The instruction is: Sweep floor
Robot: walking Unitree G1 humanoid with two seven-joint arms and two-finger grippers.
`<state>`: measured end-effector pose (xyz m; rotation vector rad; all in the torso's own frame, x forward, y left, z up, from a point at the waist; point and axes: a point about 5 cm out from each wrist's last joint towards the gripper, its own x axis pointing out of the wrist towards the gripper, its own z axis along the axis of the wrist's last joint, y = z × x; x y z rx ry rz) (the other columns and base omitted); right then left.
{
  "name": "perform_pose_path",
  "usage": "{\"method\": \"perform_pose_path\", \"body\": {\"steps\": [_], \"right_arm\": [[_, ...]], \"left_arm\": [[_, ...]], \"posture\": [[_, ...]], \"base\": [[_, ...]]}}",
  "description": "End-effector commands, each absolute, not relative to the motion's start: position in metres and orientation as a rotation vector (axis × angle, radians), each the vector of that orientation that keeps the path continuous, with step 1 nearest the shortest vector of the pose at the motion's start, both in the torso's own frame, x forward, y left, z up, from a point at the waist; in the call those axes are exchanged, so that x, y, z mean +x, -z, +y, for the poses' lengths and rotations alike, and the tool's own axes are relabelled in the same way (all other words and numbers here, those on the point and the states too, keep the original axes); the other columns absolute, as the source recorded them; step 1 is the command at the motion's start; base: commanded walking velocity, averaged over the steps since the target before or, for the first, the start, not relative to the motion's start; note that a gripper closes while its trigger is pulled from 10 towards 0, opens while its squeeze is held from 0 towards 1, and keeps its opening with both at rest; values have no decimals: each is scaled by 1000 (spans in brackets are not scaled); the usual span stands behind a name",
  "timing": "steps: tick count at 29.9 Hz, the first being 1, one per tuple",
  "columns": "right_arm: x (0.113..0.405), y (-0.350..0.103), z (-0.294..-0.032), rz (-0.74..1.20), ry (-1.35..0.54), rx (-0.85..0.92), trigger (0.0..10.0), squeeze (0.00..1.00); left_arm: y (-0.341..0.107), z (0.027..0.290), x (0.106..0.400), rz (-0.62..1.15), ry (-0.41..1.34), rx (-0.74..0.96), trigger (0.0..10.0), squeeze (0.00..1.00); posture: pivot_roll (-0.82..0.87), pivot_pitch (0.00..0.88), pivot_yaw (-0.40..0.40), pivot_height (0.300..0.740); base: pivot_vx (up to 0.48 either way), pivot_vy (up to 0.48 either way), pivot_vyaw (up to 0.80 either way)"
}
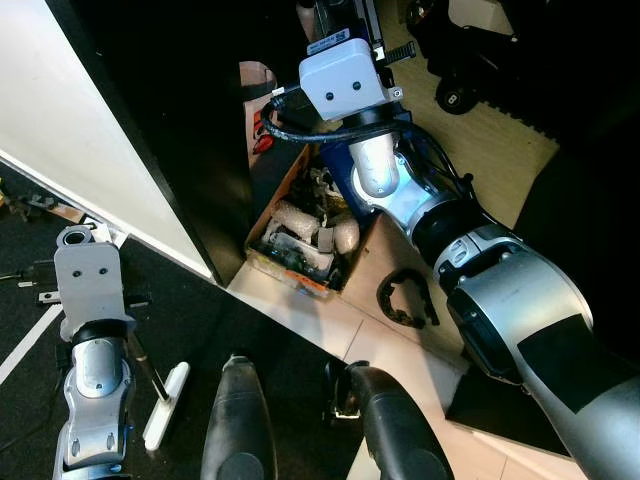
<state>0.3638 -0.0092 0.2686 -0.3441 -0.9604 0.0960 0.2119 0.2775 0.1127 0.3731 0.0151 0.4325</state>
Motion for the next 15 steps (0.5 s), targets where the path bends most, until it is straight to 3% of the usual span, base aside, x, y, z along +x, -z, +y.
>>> {"method": "perform_pose_path", "body": {"steps": [1,7,15], "right_arm": [[362,-277,-11,-1019,-101,-343,10000,0],[369,-281,-24,-978,-38,-313,10000,0],[384,-350,-83,-1055,185,-296,10000,0]], "left_arm": [[-104,276,209,47,-439,365,10000,0],[-105,276,212,42,-437,363,10000,0],[-109,283,225,34,-445,338,10000,0]], "posture": [[124,209,-219,731],[126,196,-214,731],[115,148,-155,731]], "base": [[0,0,0],[0,0,0],[0,0,0]]}}
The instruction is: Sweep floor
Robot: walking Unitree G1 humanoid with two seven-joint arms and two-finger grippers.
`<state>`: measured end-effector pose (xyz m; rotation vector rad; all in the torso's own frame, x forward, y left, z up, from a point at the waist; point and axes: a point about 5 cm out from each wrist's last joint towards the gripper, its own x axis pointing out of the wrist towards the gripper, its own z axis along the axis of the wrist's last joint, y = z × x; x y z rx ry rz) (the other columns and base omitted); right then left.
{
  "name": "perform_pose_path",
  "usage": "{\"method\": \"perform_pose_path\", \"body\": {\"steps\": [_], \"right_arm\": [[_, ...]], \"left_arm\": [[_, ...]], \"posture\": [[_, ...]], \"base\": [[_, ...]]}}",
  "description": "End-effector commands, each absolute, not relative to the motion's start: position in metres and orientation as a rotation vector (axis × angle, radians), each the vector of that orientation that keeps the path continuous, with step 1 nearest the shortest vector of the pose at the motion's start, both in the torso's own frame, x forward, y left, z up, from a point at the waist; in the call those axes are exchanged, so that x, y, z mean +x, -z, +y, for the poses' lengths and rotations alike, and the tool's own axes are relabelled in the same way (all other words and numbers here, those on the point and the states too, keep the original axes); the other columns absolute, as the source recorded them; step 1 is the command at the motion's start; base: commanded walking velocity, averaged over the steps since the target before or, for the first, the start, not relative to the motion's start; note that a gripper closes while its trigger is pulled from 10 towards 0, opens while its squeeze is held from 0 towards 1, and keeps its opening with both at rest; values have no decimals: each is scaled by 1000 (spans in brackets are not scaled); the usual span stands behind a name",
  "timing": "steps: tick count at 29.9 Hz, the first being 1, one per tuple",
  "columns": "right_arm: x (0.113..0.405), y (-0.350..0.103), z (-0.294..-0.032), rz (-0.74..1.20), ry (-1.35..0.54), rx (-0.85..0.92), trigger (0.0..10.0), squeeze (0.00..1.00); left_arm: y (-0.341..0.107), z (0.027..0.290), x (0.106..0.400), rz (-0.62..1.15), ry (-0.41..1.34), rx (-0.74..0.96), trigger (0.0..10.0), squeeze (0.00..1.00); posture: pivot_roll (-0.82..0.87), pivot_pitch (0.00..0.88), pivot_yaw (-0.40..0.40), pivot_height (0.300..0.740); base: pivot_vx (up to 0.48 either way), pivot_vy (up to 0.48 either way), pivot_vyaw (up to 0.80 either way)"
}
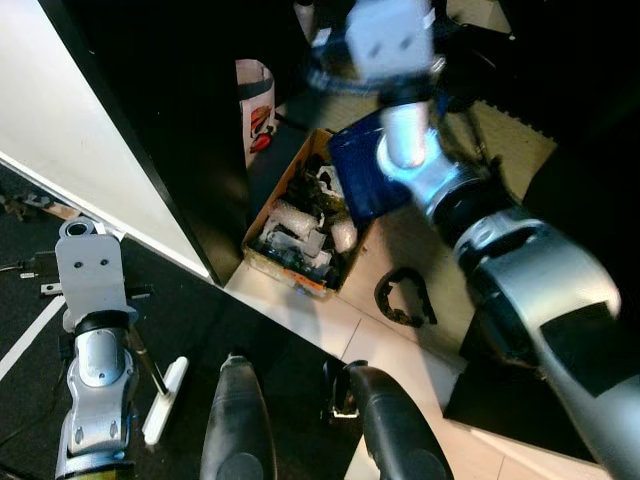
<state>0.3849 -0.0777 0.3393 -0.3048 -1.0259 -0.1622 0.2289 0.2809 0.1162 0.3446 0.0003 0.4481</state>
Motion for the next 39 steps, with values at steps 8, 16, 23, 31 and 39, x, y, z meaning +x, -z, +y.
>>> {"method": "perform_pose_path", "body": {"steps": [8,16,23,31,39], "right_arm": [[405,-383,-144,-767,4,-197,10000,0],[417,-350,-212,-358,-74,-76,10000,0],[412,-334,-242,-306,-49,-19,10000,0],[411,-313,-242,-242,-142,89,10000,0],[413,-290,-237,-147,-187,384,10000,0]], "left_arm": [[-116,281,251,49,-415,280,10000,0],[-159,266,283,-194,-256,219,10000,0],[-171,261,293,-264,-228,218,10000,0],[-145,255,292,-125,-192,311,9569,0],[-141,261,283,-218,-263,197,10000,0]], "posture": [[89,114,-88,731],[68,95,-28,731],[56,86,-6,731],[54,85,-1,731],[54,91,-11,731]], "base": [[0,0,0],[0,0,0],[0,0,0],[0,0,0],[0,0,0]]}}
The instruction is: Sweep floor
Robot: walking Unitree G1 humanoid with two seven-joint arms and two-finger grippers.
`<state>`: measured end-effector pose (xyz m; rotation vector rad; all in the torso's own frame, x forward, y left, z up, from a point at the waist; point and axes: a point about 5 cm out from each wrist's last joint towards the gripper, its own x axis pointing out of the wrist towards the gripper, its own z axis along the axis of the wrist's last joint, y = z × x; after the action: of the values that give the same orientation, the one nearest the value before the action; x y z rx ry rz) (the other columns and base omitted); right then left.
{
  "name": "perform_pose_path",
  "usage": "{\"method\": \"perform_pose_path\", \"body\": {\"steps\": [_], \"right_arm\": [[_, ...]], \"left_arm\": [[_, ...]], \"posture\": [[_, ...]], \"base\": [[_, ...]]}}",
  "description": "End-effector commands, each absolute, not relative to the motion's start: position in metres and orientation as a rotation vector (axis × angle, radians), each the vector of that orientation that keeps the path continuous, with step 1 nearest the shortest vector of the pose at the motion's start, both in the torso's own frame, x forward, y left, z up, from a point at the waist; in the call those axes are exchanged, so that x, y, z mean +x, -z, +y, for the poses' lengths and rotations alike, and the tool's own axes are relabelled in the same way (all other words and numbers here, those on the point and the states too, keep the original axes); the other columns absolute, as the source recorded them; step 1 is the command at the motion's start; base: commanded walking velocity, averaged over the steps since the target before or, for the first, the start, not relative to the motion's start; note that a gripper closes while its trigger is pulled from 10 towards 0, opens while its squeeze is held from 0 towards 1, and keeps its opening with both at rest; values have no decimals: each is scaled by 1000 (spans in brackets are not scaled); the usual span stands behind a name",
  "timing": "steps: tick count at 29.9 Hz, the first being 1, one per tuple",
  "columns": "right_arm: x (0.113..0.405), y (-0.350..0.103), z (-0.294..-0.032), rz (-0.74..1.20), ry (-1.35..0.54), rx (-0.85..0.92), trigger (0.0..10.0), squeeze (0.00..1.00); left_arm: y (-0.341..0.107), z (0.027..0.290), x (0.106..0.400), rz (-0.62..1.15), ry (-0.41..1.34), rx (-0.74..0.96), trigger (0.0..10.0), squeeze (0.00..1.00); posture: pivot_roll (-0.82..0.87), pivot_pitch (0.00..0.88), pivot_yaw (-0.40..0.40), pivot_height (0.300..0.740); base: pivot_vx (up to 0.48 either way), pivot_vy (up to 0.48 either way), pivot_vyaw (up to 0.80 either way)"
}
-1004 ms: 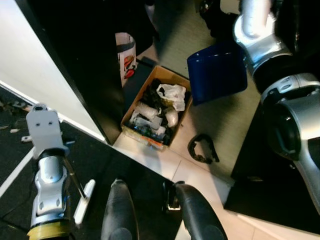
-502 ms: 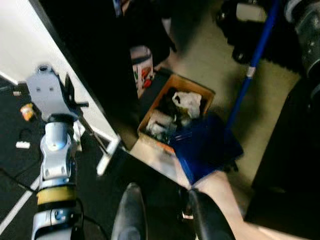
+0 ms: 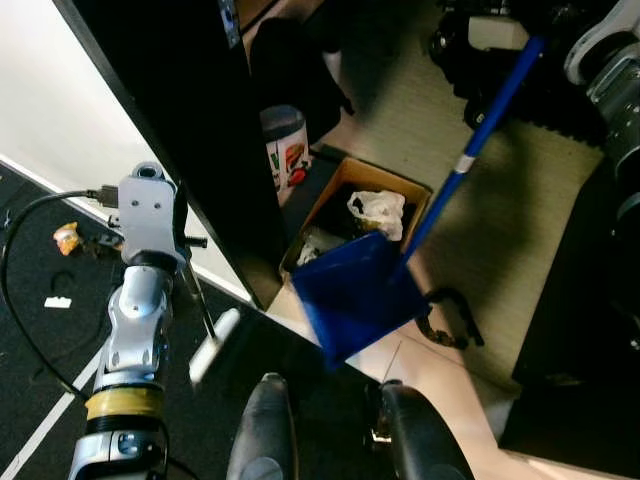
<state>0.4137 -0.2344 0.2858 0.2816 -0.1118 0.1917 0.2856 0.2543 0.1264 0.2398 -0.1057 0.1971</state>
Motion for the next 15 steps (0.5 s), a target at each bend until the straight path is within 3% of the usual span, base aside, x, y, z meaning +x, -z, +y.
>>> {"method": "perform_pose_path", "body": {"steps": [1,7,15], "right_arm": [[413,-290,-237,-147,-187,384,10000,0],[411,-264,-234,-84,-169,353,10000,0],[402,-205,-216,123,-186,354,10000,0]], "left_arm": [[-141,261,283,-218,-263,197,10000,0],[-152,258,278,-322,-268,196,10000,0],[-128,258,269,-221,-266,186,10000,0]], "posture": [[54,91,-11,731],[58,89,-16,731],[56,110,-25,731]], "base": [[0,0,0],[0,0,0],[0,0,0]]}}
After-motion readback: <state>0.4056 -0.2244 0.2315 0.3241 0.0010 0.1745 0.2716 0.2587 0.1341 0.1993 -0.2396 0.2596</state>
